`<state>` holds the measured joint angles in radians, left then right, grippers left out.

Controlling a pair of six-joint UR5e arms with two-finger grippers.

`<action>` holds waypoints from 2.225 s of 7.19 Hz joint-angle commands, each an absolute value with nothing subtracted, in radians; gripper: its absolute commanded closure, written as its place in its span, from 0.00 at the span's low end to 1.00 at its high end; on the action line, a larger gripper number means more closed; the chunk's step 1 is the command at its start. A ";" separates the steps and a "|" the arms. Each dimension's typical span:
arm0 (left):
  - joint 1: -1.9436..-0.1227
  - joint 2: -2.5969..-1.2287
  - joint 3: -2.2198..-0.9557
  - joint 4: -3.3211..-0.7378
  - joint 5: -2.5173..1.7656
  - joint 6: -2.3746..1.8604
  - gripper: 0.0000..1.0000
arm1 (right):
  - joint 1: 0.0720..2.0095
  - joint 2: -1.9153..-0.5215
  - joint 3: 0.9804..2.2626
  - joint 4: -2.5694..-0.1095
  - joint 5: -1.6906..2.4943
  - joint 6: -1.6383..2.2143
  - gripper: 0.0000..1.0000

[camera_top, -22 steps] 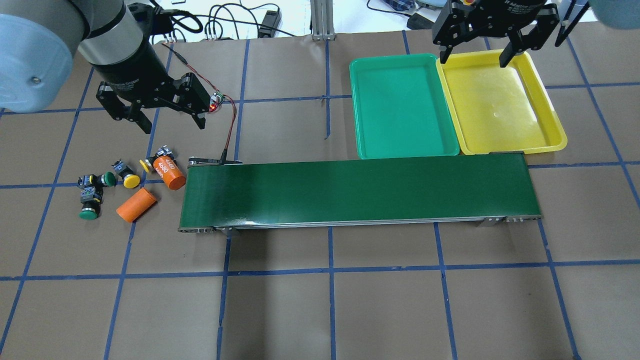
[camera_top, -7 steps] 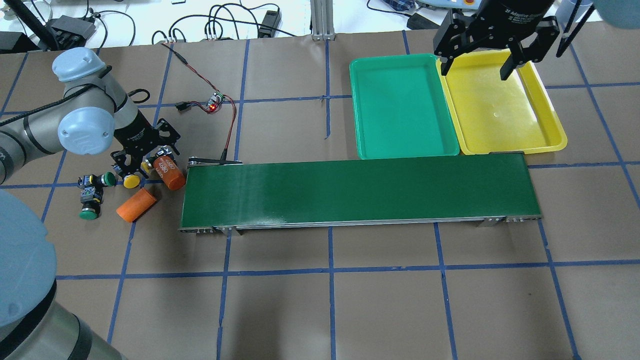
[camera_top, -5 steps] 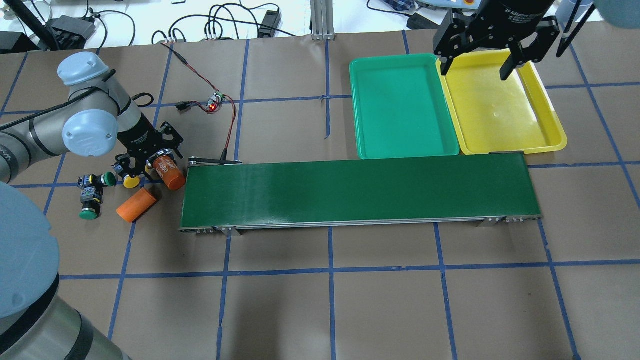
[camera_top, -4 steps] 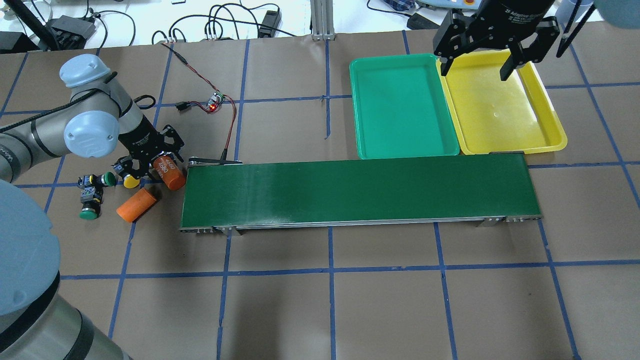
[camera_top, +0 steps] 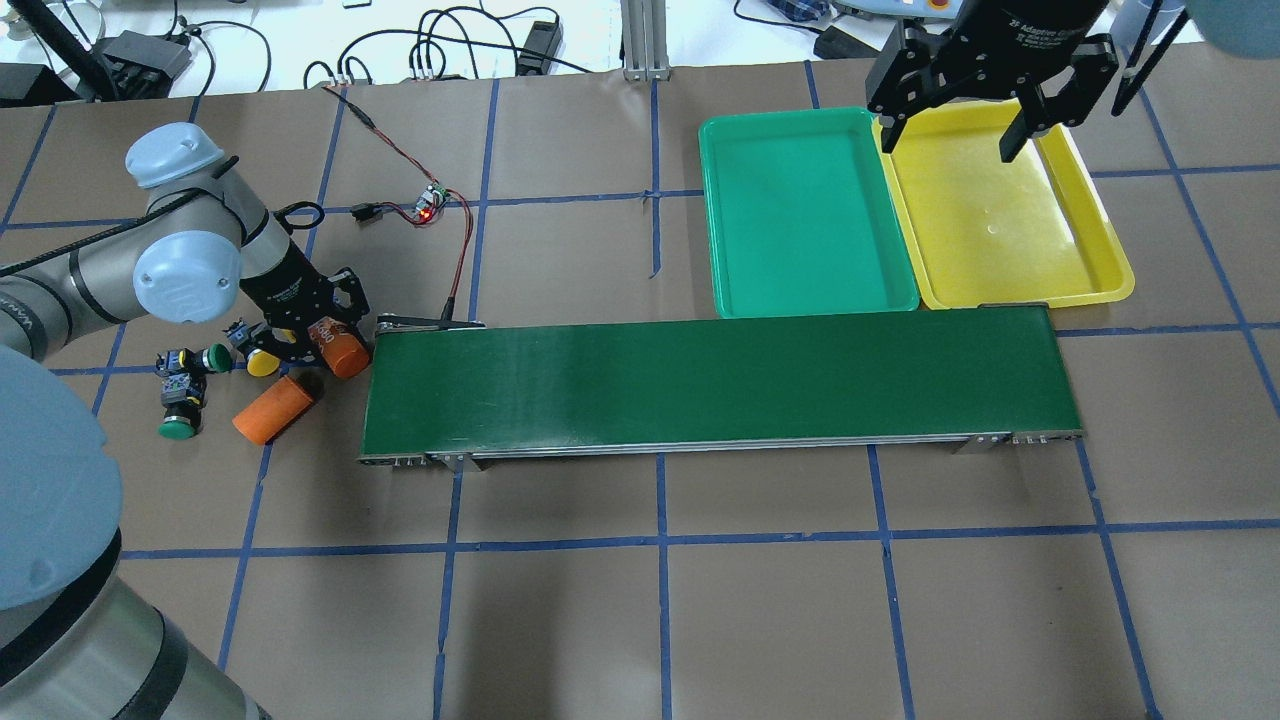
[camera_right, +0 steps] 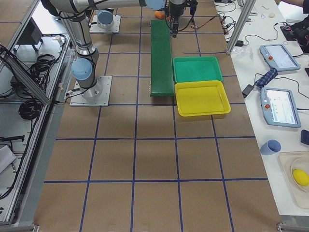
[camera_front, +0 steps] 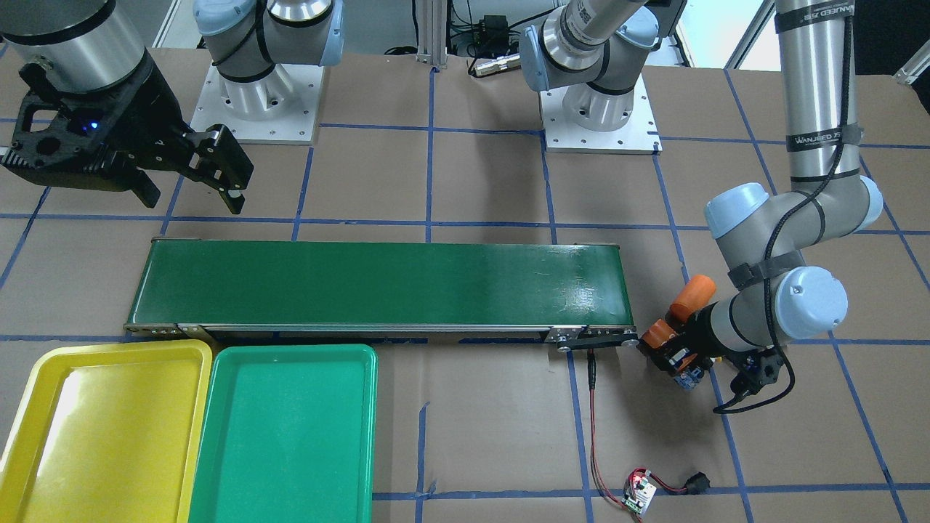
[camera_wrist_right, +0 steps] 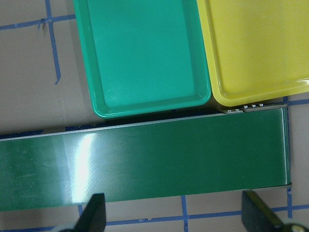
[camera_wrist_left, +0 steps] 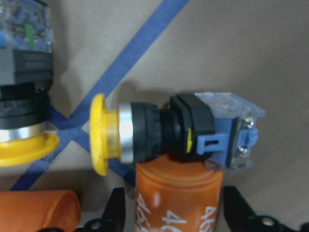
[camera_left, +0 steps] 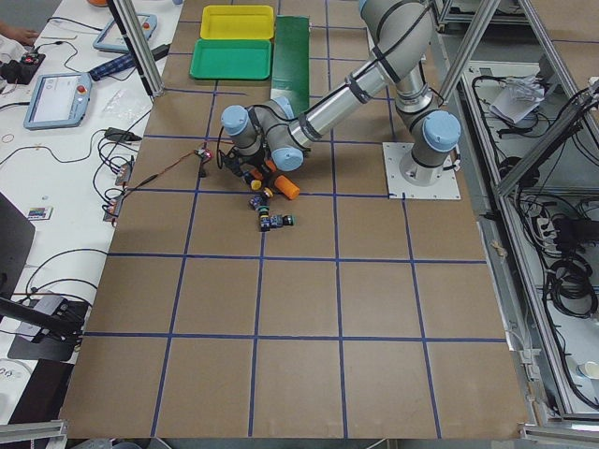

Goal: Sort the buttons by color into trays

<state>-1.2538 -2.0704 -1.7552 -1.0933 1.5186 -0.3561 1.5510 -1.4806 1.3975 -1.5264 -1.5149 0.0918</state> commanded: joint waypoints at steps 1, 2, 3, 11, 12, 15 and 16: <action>-1.246 -2.030 -1.743 -1.112 1.522 -0.192 1.00 | 1.551 -1.485 1.399 -1.523 -1.519 0.092 0.00; -1.246 -2.001 -1.741 -1.146 1.520 -0.161 1.00 | 1.551 -1.485 1.399 -1.523 -1.520 0.094 0.00; -1.249 -1.964 -1.718 -1.176 1.529 -0.161 1.00 | 1.551 -1.485 1.399 -1.519 -1.522 0.092 0.00; -1.454 -1.881 -1.799 -1.375 1.328 -0.976 1.00 | 1.552 -1.486 1.401 -1.464 -1.525 0.103 0.00; -1.463 -1.881 -1.804 -1.376 1.339 -1.008 0.91 | 1.546 -1.488 1.397 -1.442 -1.525 0.104 0.00; -1.470 -1.867 -1.779 -1.344 1.502 -0.951 0.00 | 1.554 -1.488 1.399 -1.396 -1.528 0.089 0.00; -1.457 -1.850 -1.775 -1.354 1.441 -0.934 0.00 | 1.545 -1.483 1.399 -1.379 -1.532 0.089 0.00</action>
<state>-1.4655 -1.8670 -1.7809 -1.3504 1.4756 -0.9580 1.5501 -1.4883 1.3987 -1.4031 -1.5286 0.0911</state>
